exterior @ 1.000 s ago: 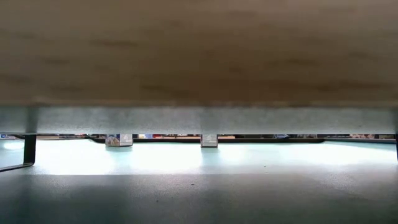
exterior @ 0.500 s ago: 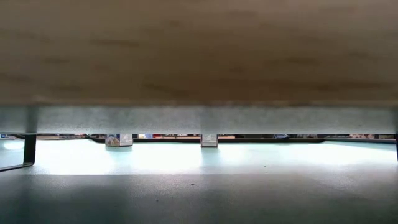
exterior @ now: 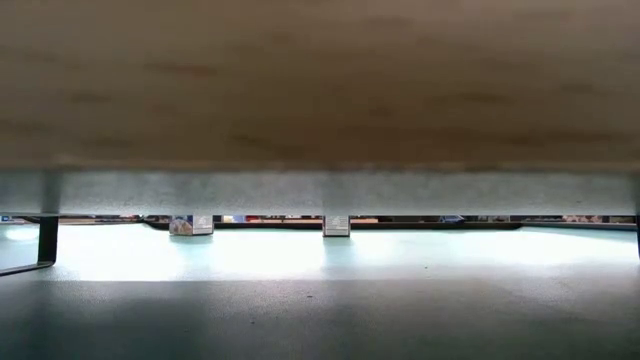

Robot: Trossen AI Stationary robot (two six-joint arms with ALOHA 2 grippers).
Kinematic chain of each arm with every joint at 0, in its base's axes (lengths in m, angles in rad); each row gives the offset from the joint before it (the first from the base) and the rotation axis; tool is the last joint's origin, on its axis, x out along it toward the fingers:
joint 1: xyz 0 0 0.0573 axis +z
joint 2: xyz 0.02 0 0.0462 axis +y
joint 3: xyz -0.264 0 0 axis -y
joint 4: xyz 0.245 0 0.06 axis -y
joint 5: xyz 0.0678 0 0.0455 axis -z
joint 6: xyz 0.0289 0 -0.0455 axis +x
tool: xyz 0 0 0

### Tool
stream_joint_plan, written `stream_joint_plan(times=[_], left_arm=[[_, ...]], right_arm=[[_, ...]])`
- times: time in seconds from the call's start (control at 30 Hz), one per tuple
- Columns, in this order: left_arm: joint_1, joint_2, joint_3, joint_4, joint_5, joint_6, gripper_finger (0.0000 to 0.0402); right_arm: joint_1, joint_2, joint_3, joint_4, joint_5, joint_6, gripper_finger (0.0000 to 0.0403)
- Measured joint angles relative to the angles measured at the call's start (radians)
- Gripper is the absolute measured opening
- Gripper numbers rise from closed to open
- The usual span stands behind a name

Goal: Stack cereal on shelf
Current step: Put the yellow cereal box on the shelf aligned with the other yellow cereal boxes

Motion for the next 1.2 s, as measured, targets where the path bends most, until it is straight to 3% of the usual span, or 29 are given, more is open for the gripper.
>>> stream_joint_plan(times=[0.33,0.47,0.63,0.77,0.83,0.9,1.0,1.07,1.2], left_arm=[[0.002,-0.069,0.001,-0.099,-0.252,-0.015,0.0382],[0.002,-0.134,-0.066,-0.096,-0.313,0.022,0.0381],[0.022,-0.334,-0.351,-0.099,-0.355,0.080,0.0381],[0.050,-0.542,-0.629,-0.094,-0.384,-0.058,0.0381],[0.053,-0.639,-0.746,-0.052,-0.464,-0.062,0.0382],[0.053,-0.728,-0.845,0.020,-0.587,0.014,0.0383],[0.053,-0.836,-0.965,0.138,-0.737,0.244,0.0383],[0.054,-0.898,-1.027,0.198,-0.772,0.400,0.0384],[0.053,-0.997,-1.134,0.338,-0.790,0.535,0.0384]], right_arm=[[0.000,0.000,0.000,0.000,0.000,0.000,0.0400],[0.000,0.000,0.000,0.000,0.000,0.000,0.0400],[0.000,0.000,0.000,0.000,0.000,0.000,0.0400],[0.000,0.000,0.000,0.000,0.000,0.000,0.0400],[0.000,0.000,0.000,0.000,0.000,0.000,0.0400],[0.000,0.000,0.000,0.000,0.000,0.000,0.0400],[0.000,0.000,0.000,0.000,0.000,0.000,0.0400],[0.000,0.000,0.000,0.000,0.000,0.000,0.0400],[0.000,0.000,0.000,0.000,0.000,0.000,0.0400]])
